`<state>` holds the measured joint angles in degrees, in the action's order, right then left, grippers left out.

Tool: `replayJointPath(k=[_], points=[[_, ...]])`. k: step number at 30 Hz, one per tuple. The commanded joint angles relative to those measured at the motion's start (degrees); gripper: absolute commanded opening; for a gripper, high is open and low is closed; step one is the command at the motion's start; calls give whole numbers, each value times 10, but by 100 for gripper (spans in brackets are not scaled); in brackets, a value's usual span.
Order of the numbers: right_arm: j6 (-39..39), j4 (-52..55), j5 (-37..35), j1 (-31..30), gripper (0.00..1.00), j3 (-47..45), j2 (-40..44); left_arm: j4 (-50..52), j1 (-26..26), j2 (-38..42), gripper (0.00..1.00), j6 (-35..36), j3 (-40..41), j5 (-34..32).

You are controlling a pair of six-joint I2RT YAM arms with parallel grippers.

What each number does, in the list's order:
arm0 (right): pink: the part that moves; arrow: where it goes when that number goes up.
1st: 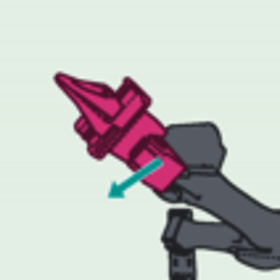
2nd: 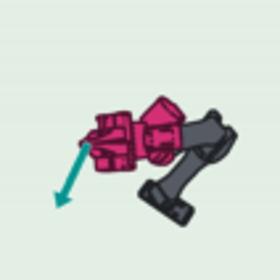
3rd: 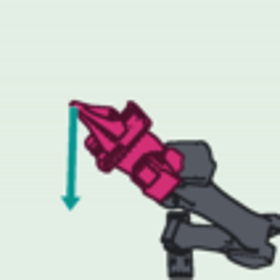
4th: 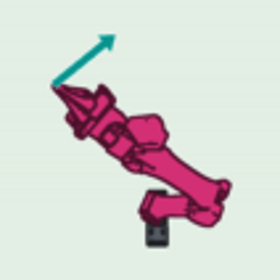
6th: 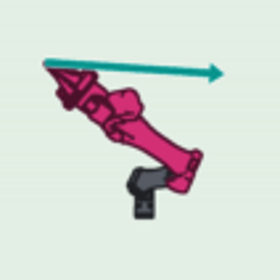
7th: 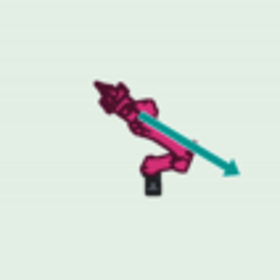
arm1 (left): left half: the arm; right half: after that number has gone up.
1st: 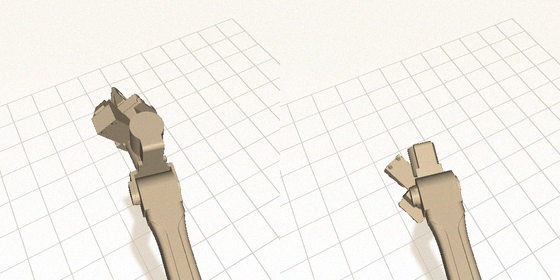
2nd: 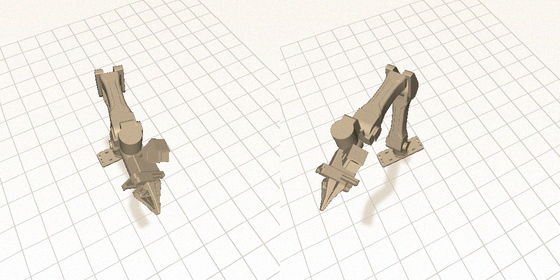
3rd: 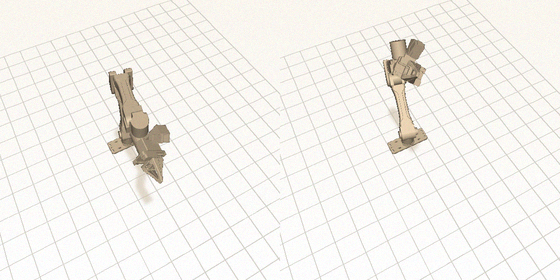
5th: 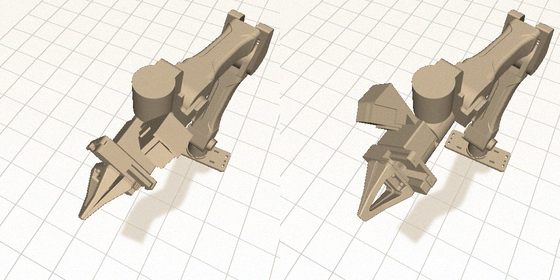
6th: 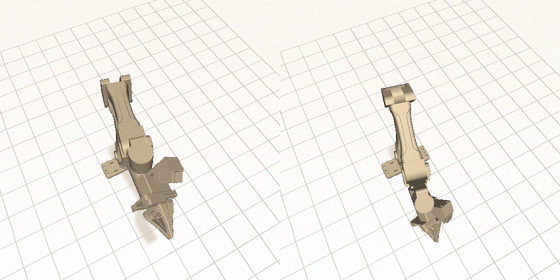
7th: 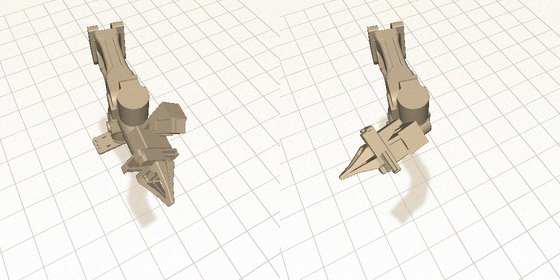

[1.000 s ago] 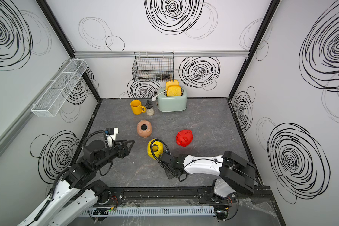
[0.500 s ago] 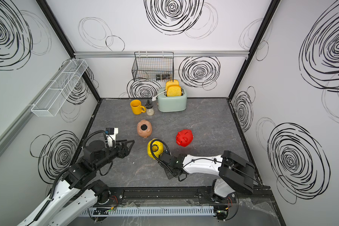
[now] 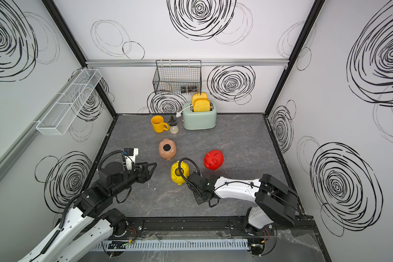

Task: Close piggy banks
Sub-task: Pick up the knob at the center of the board.

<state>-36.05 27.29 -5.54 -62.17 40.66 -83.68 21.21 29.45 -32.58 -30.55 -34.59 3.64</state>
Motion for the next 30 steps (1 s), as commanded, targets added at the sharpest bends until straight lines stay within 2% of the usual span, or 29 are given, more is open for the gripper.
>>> replayJointPath(k=[1,15,19,25,30], points=[[8,40,-3,15,0,-13,15,-22,-4,0,65,-3,4,5],[13,55,16,34,0,4,43,-51,-6,5,65,-15,22,22],[13,52,21,33,0,4,29,-92,-6,2,65,-33,53,39],[9,46,23,31,0,1,29,-128,-6,-6,64,-43,76,31],[7,74,17,32,0,32,44,-170,-5,-18,64,-55,106,43]])
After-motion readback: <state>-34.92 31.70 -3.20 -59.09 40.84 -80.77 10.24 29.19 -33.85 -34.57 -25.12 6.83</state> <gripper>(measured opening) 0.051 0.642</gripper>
